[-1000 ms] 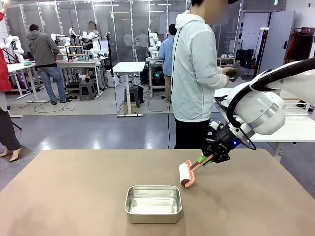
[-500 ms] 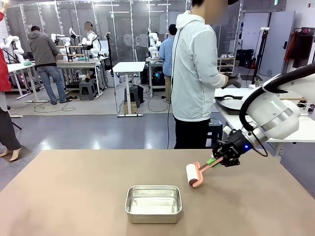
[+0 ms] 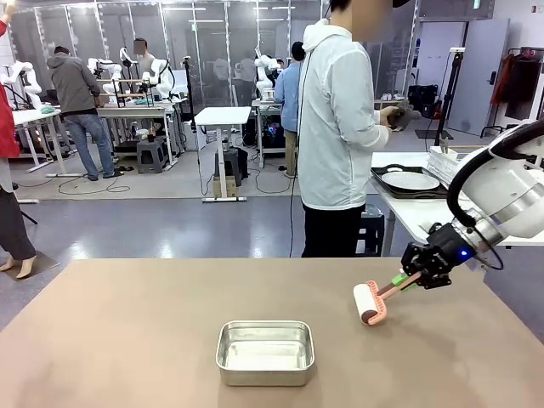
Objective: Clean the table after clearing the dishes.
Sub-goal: When the right (or left) Handle tray is removed, use the right hand (or left hand) to clean the right (or left) side of the table with the Lint Roller.
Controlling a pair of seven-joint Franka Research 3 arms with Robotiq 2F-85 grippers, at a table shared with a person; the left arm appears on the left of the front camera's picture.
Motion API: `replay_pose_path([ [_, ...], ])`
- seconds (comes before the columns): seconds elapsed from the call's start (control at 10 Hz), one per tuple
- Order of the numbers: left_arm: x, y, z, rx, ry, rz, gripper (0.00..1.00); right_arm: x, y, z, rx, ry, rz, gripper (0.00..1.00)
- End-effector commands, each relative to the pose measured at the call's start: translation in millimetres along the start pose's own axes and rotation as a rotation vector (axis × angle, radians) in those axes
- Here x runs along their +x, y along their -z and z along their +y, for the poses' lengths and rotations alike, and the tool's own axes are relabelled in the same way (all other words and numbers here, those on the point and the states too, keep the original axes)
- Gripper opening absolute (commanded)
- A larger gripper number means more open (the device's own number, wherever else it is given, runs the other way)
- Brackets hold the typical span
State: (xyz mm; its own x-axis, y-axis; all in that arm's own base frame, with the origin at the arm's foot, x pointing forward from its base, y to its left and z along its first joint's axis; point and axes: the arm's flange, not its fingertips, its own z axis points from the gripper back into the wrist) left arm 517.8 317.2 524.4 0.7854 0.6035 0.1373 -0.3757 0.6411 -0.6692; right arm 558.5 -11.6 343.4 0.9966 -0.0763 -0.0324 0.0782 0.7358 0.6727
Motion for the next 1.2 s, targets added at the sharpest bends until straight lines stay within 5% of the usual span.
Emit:
replay_pose_path([
  [0.0, -6, -2, 1, 0.000, 0.009, -0.011, 1.00, 0, -9, -39, -0.212, -0.018, -0.014, 0.21],
  [0.7, -6, -2, 1, 0.000, 0.009, -0.011, 1.00, -6, -91, -65, -0.587, 0.028, -0.004, 0.21],
  [1.1, -6, -2, 1, 0.000, 0.009, -0.011, 1.00, -18, -131, -22, -0.566, -0.020, -0.082, 0.21],
])
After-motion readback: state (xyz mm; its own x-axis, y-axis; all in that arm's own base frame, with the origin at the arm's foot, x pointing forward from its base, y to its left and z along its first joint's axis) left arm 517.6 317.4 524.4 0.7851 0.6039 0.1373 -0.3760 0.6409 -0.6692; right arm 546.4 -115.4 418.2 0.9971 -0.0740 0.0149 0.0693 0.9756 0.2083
